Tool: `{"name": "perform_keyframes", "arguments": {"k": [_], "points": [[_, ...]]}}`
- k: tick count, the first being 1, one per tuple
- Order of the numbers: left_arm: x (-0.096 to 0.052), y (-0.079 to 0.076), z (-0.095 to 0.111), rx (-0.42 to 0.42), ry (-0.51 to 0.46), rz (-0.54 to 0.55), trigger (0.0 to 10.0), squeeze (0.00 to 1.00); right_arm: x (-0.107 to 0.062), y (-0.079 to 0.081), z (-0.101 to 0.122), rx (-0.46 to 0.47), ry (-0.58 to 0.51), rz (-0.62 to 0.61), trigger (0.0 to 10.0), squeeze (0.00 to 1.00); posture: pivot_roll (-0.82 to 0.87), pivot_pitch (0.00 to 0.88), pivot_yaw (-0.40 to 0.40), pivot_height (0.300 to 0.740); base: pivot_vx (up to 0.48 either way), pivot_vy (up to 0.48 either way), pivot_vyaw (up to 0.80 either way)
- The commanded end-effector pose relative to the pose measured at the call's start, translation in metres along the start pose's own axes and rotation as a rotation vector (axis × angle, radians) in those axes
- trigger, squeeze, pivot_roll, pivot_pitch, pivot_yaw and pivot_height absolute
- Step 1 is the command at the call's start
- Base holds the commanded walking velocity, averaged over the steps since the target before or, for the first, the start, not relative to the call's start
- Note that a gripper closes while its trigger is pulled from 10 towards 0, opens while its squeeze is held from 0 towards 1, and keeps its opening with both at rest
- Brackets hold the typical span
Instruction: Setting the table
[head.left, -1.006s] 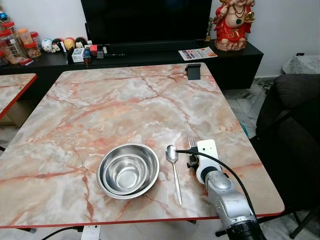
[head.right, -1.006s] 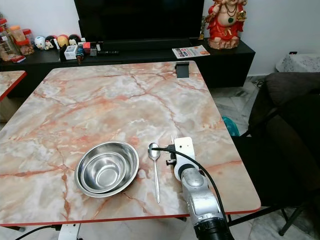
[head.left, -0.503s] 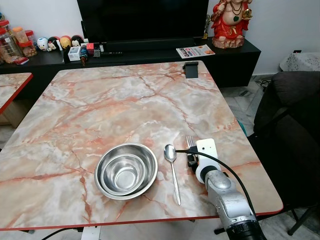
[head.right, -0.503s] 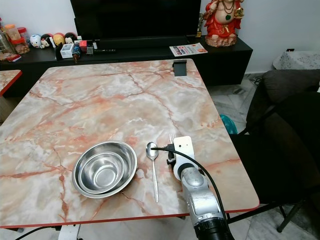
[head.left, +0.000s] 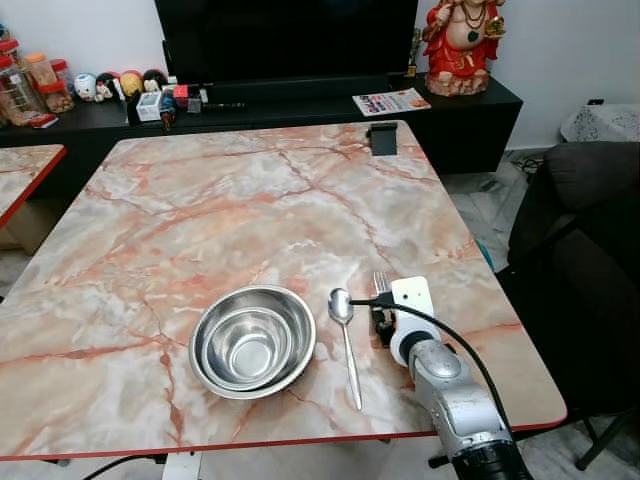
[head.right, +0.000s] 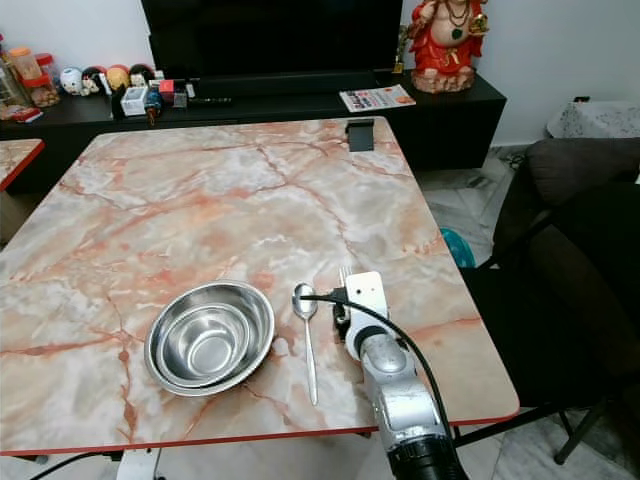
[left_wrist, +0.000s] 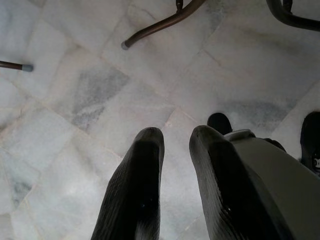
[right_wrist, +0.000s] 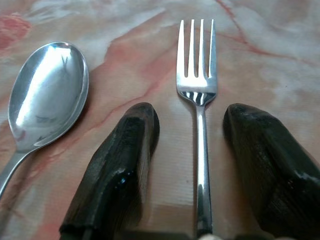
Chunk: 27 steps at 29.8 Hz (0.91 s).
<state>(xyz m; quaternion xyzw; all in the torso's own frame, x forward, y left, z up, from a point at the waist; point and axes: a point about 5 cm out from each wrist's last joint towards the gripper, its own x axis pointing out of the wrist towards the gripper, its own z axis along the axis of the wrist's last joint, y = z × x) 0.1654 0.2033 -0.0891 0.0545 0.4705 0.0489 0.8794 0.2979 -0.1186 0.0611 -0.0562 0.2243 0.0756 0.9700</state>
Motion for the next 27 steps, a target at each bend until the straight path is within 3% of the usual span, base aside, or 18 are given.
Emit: {"name": "perform_keyframes", "arguments": {"k": [1,21,23,27], "points": [[0.0,0.0,-0.002,0.011,0.02,-0.001,10.0,0.0,-0.001,0.0,0.0,-0.004,0.0,-0.01,10.0,0.0,-0.09,0.0,0.054,0.732,0.0,0.0,0.0],[0.0,-0.002,-0.001,0.005,0.016,-0.01,10.0,0.0,-0.008,-0.004,0.044,-0.013,-0.198,-0.04,10.0,0.0,-0.09,0.0,0.051,0.732,0.0,0.0,0.0],[0.0,-0.002,-0.001,0.005,0.016,-0.009,10.0,0.0,-0.012,-0.003,0.059,0.0,-0.321,-0.042,10.0,0.0,-0.09,0.0,0.052,0.732,0.0,0.0,0.0],[0.0,-0.002,0.0,-0.001,0.011,-0.007,10.0,0.0,-0.017,-0.003,0.07,0.014,-0.414,-0.042,10.0,0.0,-0.09,0.0,0.051,0.732,0.0,0.0,0.0]]}}
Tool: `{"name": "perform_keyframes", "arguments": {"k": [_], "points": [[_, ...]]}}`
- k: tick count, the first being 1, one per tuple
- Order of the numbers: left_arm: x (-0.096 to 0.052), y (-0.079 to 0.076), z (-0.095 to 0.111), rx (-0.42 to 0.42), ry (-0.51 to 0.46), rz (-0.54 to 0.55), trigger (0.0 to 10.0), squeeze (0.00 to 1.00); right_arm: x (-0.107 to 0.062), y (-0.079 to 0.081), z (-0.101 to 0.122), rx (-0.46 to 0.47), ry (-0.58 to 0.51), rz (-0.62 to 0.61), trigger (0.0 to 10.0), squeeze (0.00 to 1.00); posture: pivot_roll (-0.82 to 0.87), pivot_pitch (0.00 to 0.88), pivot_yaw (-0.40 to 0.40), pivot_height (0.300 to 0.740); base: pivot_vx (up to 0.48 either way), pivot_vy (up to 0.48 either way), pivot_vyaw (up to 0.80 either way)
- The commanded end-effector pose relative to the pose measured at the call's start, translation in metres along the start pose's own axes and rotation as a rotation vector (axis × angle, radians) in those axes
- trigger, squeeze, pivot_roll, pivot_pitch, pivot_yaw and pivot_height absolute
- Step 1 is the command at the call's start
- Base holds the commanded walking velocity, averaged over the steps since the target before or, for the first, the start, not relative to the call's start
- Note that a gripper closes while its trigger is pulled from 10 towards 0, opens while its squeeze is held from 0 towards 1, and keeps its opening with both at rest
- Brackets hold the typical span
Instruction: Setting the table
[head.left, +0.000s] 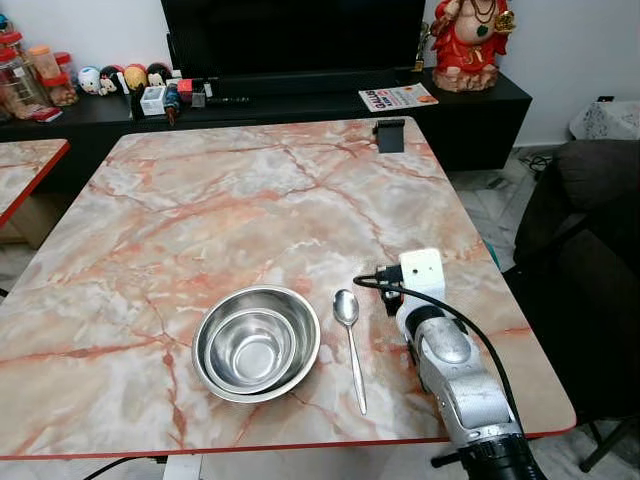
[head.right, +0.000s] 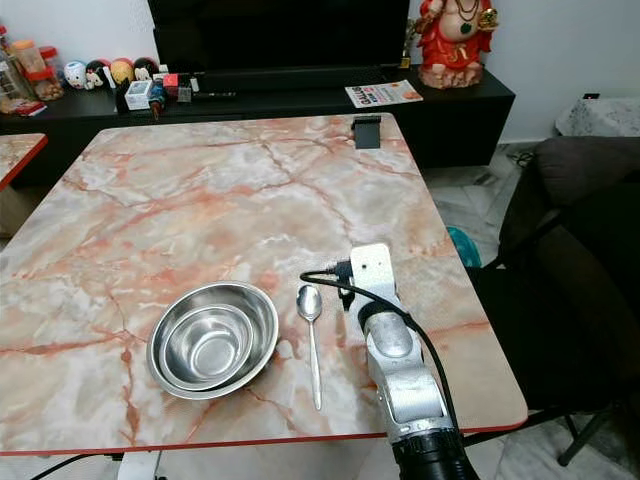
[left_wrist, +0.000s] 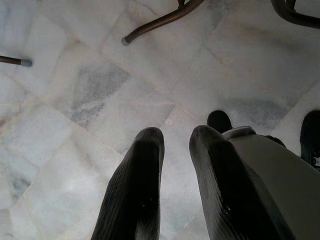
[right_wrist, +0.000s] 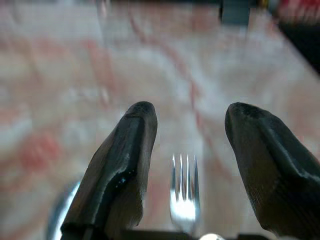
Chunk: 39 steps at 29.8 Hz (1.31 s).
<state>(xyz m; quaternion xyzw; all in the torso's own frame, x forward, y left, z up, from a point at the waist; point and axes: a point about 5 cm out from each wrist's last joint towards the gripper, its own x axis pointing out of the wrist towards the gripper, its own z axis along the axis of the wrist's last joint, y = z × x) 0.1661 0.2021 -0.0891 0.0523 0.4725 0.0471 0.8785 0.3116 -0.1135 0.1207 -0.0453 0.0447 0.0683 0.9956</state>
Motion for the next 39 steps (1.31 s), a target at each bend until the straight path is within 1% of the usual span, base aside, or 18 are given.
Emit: {"name": "perform_keyframes", "arguments": {"k": [1,2,6,10,12,13,15,16,19,26,31,39], "points": [[0.0,0.0,-0.001,-0.004,0.003,0.001,10.0,0.0,0.001,-0.001,0.016,0.014,-0.092,-0.013,10.0,0.0,-0.09,0.0,0.051,0.732,0.0,0.0,0.0],[0.0,0.0,0.001,-0.017,-0.012,0.004,10.0,0.0,0.0,-0.002,0.022,0.003,-0.155,-0.018,10.0,0.0,-0.09,0.0,0.05,0.732,0.0,0.0,0.0],[0.0,0.0,0.002,-0.02,-0.022,0.005,10.0,0.0,-0.001,-0.002,0.024,-0.029,-0.194,-0.018,10.0,0.0,-0.09,0.0,0.05,0.732,0.0,0.0,0.0],[0.0,0.0,0.003,-0.021,-0.03,0.005,10.0,0.0,-0.006,-0.001,0.017,-0.057,-0.235,-0.02,10.0,0.0,-0.09,0.0,0.05,0.732,0.0,0.0,0.0],[0.0,0.0,0.003,-0.027,-0.033,0.006,10.0,0.0,-0.008,-0.002,0.012,-0.097,-0.248,-0.031,10.0,0.0,-0.09,0.0,0.05,0.732,0.0,0.0,0.0],[0.0,0.0,0.002,-0.031,-0.034,0.005,10.0,0.0,-0.01,-0.003,0.007,-0.101,-0.243,-0.035,10.0,0.0,-0.09,0.0,0.049,0.732,0.0,0.0,0.0],[0.0,0.0,0.003,-0.043,-0.039,0.006,10.0,0.0,-0.01,-0.004,0.006,-0.085,-0.244,-0.039,10.0,0.0,-0.09,0.0,0.049,0.732,0.0,0.0,0.0],[0.0,0.0,0.003,-0.048,-0.041,0.007,10.0,0.0,-0.011,-0.003,0.008,-0.081,-0.264,-0.036,10.0,0.0,-0.09,0.0,0.049,0.732,0.0,0.0,0.0],[0.0,0.0,0.003,-0.047,-0.042,0.009,10.0,0.0,-0.011,-0.002,0.013,-0.082,-0.3,-0.025,10.0,0.0,-0.09,0.0,0.05,0.732,0.0,0.0,0.0],[0.0,0.0,0.006,-0.053,-0.053,0.009,10.0,0.0,-0.011,-0.002,0.015,-0.076,-0.356,-0.041,10.0,0.0,-0.09,0.0,0.05,0.732,0.0,0.0,0.0],[0.0,0.0,0.005,-0.059,-0.053,0.011,10.0,0.0,-0.011,-0.003,0.015,-0.074,-0.361,-0.044,10.0,0.0,-0.09,0.0,0.049,0.732,0.0,0.0,0.0],[0.0,0.001,0.004,-0.068,-0.056,0.017,10.0,0.0,-0.01,-0.001,0.013,-0.077,-0.363,-0.032,10.0,0.0,-0.09,0.0,0.048,0.732,0.0,0.275,0.0]]}}
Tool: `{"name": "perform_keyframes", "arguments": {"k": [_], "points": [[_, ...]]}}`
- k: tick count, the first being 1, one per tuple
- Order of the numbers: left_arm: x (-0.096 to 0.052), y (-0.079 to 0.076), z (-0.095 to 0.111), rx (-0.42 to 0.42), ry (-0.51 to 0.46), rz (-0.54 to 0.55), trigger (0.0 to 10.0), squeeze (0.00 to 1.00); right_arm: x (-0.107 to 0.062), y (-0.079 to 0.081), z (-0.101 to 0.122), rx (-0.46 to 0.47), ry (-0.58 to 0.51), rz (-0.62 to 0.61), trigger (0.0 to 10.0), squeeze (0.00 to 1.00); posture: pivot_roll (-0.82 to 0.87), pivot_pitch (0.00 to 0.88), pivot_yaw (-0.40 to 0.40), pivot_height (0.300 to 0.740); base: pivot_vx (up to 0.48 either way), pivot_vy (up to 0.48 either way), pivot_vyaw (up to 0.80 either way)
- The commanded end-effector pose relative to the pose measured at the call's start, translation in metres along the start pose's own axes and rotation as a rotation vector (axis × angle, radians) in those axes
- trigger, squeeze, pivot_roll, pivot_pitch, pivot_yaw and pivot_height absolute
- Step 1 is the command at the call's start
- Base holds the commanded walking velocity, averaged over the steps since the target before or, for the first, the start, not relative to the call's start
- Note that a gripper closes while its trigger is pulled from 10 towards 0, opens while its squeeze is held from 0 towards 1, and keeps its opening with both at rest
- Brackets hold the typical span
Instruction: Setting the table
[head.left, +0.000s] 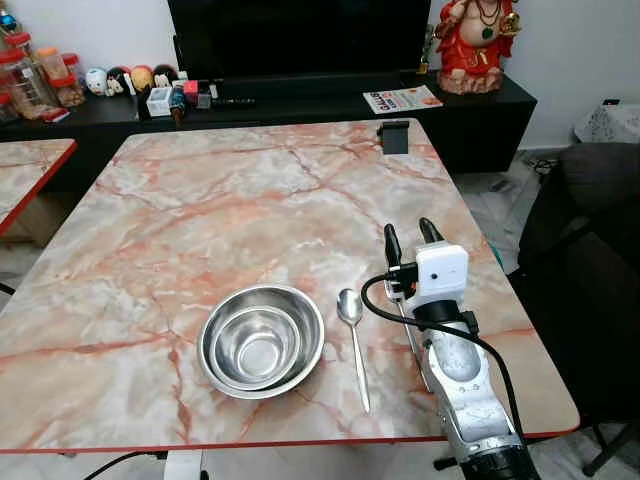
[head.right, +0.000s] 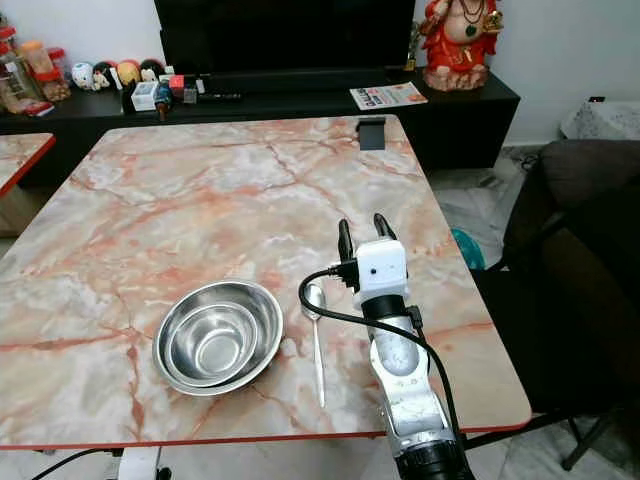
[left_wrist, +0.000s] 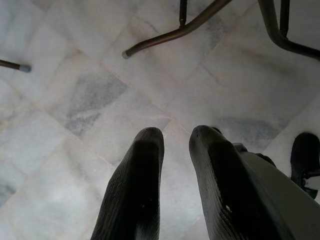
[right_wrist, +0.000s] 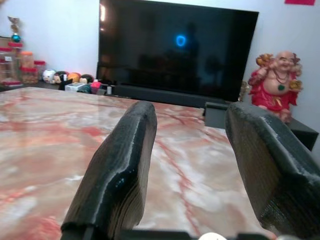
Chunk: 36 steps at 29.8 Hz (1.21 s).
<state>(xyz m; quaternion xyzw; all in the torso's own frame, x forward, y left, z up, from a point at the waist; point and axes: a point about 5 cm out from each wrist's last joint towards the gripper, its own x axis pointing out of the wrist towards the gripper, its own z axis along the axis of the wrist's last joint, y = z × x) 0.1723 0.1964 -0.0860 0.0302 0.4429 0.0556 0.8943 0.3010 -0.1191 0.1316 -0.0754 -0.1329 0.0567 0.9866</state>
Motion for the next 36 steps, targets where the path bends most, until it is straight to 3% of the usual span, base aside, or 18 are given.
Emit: {"name": "perform_keyframes", "arguments": {"k": [1,36], "points": [[-0.0005,0.0063,-0.0021,-0.016,0.007,0.021,10.0,0.0,0.003,0.0038,0.0028,0.01,-0.014,0.007,10.0,0.0,-0.09,0.0,0.048,0.732,0.0,0.341,0.0],[0.0003,0.0074,0.0013,-0.024,-0.002,0.022,10.0,0.0,0.0062,0.006,0.001,0.01,-0.015,0.015,10.0,0.0,-0.09,0.0,0.048,0.732,0.0,0.429,0.0]]}}
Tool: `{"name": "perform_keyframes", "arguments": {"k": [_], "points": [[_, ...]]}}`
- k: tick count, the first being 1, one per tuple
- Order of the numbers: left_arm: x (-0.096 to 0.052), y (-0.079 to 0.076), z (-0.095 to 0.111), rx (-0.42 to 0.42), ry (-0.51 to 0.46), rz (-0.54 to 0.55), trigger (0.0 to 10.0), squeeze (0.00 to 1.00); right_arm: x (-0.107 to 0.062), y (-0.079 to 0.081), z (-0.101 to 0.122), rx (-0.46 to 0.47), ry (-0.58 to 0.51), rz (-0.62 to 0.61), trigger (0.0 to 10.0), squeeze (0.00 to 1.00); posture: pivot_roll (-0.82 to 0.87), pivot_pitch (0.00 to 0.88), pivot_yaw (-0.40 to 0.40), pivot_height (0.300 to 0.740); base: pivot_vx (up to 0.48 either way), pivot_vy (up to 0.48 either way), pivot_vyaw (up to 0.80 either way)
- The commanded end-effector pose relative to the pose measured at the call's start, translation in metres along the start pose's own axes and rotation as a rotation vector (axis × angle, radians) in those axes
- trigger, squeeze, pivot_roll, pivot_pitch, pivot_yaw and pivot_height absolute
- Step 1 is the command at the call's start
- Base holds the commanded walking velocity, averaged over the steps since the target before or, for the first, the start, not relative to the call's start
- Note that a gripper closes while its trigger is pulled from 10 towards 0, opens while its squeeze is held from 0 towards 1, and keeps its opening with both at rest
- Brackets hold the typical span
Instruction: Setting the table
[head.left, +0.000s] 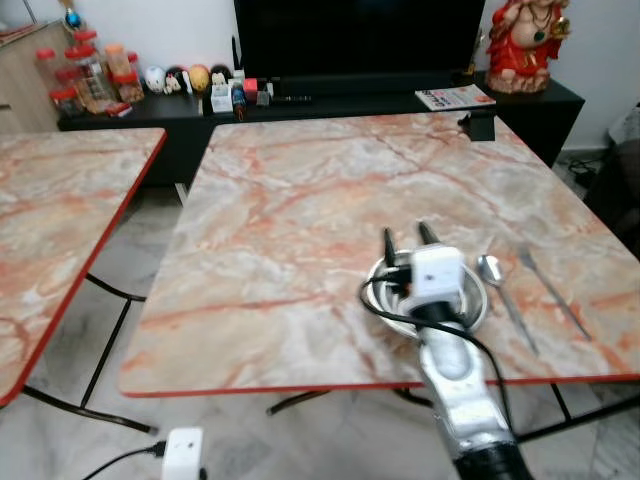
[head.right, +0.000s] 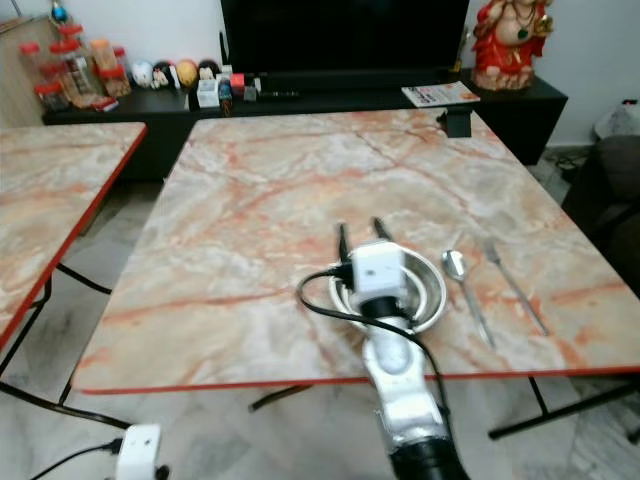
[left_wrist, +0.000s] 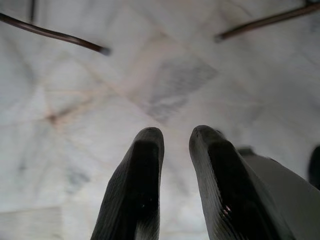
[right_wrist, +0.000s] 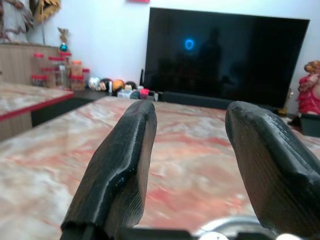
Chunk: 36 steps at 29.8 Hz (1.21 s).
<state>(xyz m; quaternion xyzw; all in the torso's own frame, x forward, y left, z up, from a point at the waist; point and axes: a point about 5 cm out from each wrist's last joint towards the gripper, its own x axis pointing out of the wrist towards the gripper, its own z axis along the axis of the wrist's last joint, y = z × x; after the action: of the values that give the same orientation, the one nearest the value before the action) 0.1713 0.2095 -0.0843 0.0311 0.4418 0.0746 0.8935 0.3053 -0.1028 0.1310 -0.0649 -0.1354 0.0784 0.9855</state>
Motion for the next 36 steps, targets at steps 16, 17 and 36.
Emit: {"name": "perform_keyframes", "arguments": {"k": [16,17,36], "points": [[-0.0004,-0.0065,-0.0017,-0.013,0.001,-0.011,10.0,0.0,-0.0014,-0.0089,0.0003,-0.015,-0.005,-0.019,10.0,0.0,-0.08,0.0,0.044,0.732,0.0,0.435,0.0],[-0.0005,-0.0065,-0.0018,-0.013,0.001,-0.011,10.0,0.0,-0.0016,-0.0088,0.0003,-0.015,-0.005,-0.018,10.0,0.0,-0.08,0.0,0.044,0.732,0.0,0.431,0.0],[-0.0009,-0.0075,-0.0032,-0.016,0.004,-0.011,10.0,0.0,-0.0043,-0.0083,-0.0038,-0.017,0.011,-0.01,10.0,0.0,-0.08,0.0,0.039,0.732,0.0,0.435,0.0]]}}
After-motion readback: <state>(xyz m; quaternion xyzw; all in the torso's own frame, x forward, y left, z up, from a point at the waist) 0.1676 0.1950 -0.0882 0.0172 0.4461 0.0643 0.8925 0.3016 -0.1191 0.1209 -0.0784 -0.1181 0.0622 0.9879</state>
